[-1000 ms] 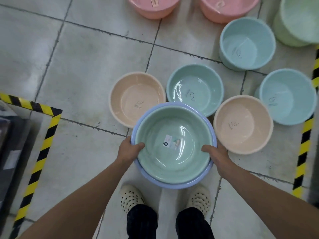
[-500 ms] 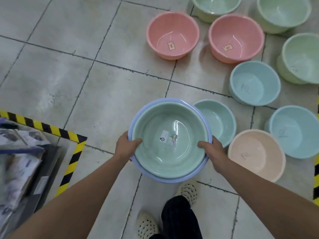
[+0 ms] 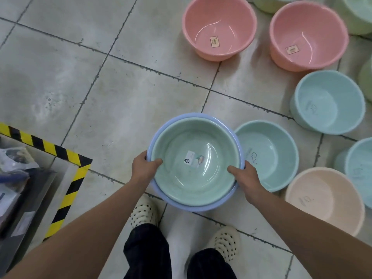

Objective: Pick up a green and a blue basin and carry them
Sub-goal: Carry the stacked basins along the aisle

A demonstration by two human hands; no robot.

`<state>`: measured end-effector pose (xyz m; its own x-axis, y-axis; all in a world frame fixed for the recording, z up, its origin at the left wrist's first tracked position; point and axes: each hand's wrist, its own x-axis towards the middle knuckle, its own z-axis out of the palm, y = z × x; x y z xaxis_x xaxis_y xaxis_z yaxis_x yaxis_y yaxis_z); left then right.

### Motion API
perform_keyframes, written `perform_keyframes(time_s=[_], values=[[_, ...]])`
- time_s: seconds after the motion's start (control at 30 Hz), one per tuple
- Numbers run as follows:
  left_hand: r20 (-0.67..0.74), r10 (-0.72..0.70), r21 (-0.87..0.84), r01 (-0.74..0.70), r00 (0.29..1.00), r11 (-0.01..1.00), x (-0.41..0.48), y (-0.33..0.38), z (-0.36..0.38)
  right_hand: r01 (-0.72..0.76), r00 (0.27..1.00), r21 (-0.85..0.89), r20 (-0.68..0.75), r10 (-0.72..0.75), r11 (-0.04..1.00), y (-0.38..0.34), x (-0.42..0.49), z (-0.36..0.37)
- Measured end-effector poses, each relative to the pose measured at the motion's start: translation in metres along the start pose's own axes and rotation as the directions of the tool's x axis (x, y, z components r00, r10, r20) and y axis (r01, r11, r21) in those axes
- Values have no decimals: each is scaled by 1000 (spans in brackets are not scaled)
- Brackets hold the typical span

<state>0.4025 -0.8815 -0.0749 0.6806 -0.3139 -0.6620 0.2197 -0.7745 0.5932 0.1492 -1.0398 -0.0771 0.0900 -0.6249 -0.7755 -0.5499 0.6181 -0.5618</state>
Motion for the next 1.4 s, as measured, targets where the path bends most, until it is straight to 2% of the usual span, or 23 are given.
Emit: perform_keyframes(time_s=[0.27,0.47,0.63,0.77,0.9,1.1,1.23,1.4], values=[[27,-8,30,7,1000,1000,52,-36,12,-19,1000,21,1,19,1000,36,34,33],[49,-35,39,33,998,999,73,-60,11,52,999,84,-11,-51,995,61,40,53],[56,-32,60,28,998,998,80,-71,9,-6,999,230,-35,14,973,75,50,67],[120,-49,46,44,992,998,91,-68,15,-2,999,217,-49,13,976,79,62,71],[175,-128,-16,133,976,991,100,-57,25,24,999,167,26,-28,986,69,66,66],[128,-207,-46,214,970,976,96,-49,12,-12,999,186,52,2,983,40,56,58],[146,-161,-70,173,976,983,81,-15,-2,-13,998,202,55,2,979,5,41,45],[185,-55,-77,71,981,995,58,54,-13,25,1000,246,-5,-24,969,-43,14,17]])
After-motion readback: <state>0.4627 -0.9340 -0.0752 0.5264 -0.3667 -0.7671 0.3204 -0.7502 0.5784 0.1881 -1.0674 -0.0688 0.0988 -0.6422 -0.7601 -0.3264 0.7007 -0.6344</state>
